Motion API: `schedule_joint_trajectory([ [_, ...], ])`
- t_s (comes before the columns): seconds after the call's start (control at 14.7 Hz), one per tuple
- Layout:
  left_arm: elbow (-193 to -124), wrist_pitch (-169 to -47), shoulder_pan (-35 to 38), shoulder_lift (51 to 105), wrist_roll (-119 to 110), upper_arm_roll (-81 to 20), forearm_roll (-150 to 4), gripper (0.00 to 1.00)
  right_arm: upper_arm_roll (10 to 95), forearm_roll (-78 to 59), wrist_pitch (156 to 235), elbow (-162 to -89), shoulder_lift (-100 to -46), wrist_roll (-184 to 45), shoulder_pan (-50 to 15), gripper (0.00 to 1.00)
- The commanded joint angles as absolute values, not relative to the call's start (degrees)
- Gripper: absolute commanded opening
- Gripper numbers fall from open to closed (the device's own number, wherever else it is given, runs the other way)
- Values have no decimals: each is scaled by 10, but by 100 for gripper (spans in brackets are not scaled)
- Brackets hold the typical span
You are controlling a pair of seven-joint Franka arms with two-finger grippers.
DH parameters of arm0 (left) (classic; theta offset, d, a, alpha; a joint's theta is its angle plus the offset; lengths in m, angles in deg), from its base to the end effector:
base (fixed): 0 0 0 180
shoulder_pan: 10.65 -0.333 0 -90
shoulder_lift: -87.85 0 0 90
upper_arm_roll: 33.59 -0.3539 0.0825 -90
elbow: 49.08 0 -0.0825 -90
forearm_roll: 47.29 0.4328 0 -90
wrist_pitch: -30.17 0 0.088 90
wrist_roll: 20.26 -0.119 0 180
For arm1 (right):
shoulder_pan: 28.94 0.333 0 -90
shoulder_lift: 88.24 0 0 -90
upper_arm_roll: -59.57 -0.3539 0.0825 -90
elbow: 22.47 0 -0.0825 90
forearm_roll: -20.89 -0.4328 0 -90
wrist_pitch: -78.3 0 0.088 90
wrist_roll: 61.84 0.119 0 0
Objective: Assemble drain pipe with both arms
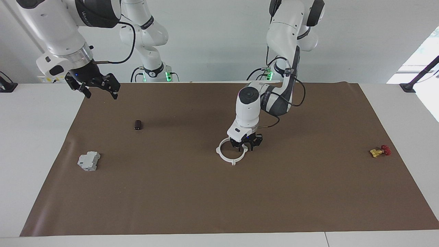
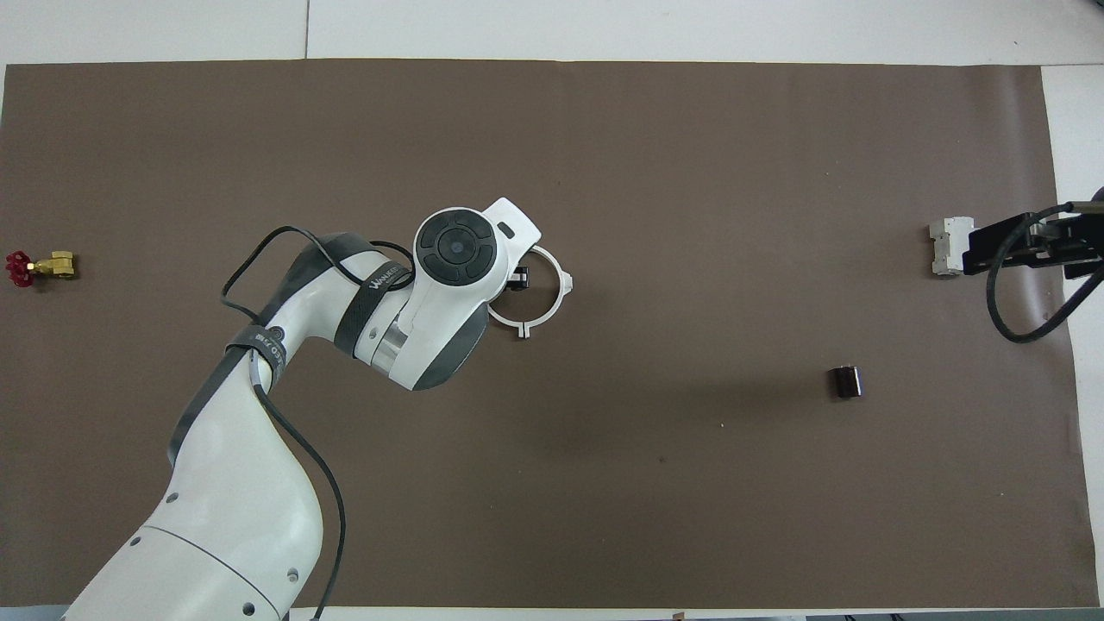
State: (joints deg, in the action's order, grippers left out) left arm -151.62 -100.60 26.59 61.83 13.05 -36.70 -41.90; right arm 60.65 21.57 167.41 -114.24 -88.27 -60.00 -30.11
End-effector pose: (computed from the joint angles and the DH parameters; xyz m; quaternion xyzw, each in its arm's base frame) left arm 0.5893 -0.3994 0.2947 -0.9979 0.0401 -0.0427 0.0292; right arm 0.5993 -0.0250 0.6334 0.9991 -0.0356 -0.0230 0.0058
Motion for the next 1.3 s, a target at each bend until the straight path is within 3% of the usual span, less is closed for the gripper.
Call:
schedule_joint_trajectory([
  [0.0,-1534,-1010,264,648,131,-371,-409,100,604,204,1672,-1146,-888,-616,-309,100],
  [0.48,-1584,-917,174,766,129,-371,-409,100,604,206,1677,-1145,-888,-616,-309,100],
  [1.23,-1584,-820,-20,868,-128,-371,-457,100,603,206,1679,-1145,-888,-615,-307,100],
])
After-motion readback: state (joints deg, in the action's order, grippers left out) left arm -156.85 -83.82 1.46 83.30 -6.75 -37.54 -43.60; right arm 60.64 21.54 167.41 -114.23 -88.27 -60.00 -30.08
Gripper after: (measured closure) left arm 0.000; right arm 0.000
